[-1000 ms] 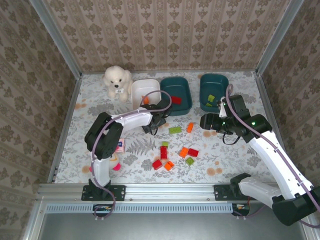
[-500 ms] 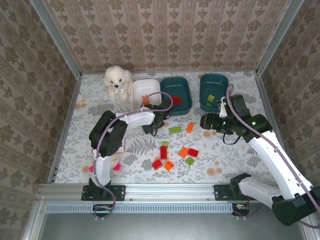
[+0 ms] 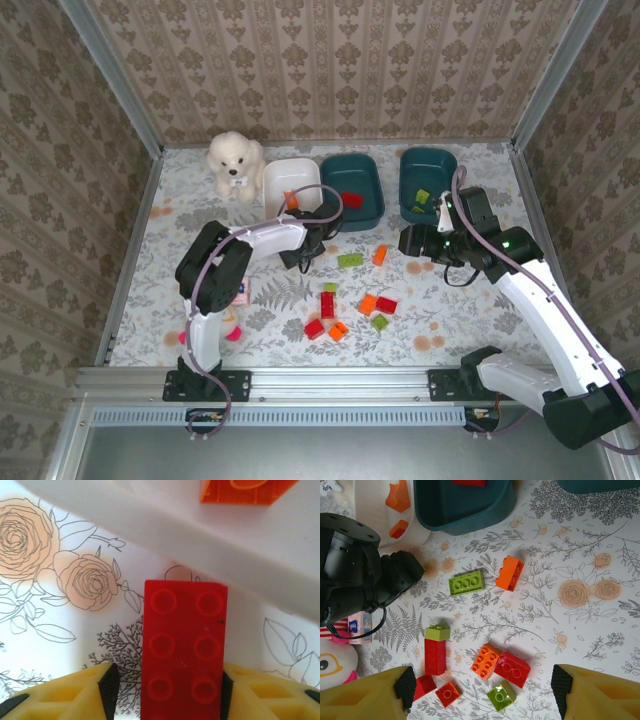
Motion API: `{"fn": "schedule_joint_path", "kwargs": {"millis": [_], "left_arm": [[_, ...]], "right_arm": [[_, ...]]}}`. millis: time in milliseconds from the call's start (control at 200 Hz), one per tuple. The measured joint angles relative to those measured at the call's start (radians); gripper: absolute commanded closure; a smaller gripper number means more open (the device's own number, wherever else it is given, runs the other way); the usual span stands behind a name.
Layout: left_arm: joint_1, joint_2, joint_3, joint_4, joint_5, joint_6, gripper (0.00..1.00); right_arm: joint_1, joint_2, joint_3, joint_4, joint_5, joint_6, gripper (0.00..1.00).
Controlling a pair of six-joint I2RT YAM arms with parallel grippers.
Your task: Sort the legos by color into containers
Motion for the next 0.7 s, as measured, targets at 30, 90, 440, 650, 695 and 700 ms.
{"fn": "schedule_joint_path", "kwargs": {"millis": [30,90,440,650,695,700], "left_arm": [[0.002,0.0,-0.001,0.007,0.0,0.01,0.68],[0.004,-0.004,-0.003,0.013,-0.001,0.022,0.77],[-0.06,-0.128,-0.089,-0.074,0.0,0.014,0.84],[-0.15,-0.245,-0.013,-0.188,0.04,0.086,0.84],[-0.157,-0.245,0.041,-0.203,0.05,0.119,0.84],[-0.157,-0.245,0.045,-0.204,0.051,0.121,0.84]], "right_arm": [[0.0,0.0,0.0,0.0,0.0,0.0,0.26],[0.0,0.0,0.0,0.0,0.0,0.0,0.25],[-0.002,0.008,0.0,0.003,-0.003,0.0,0.26],[-0.002,0.021,0.019,0.003,-0.002,0.0,0.26],[-0.002,0.021,0.029,0.003,-0.002,0.0,0.26],[-0.002,0.021,0.03,0.003,-0.002,0.0,0.26]]}}
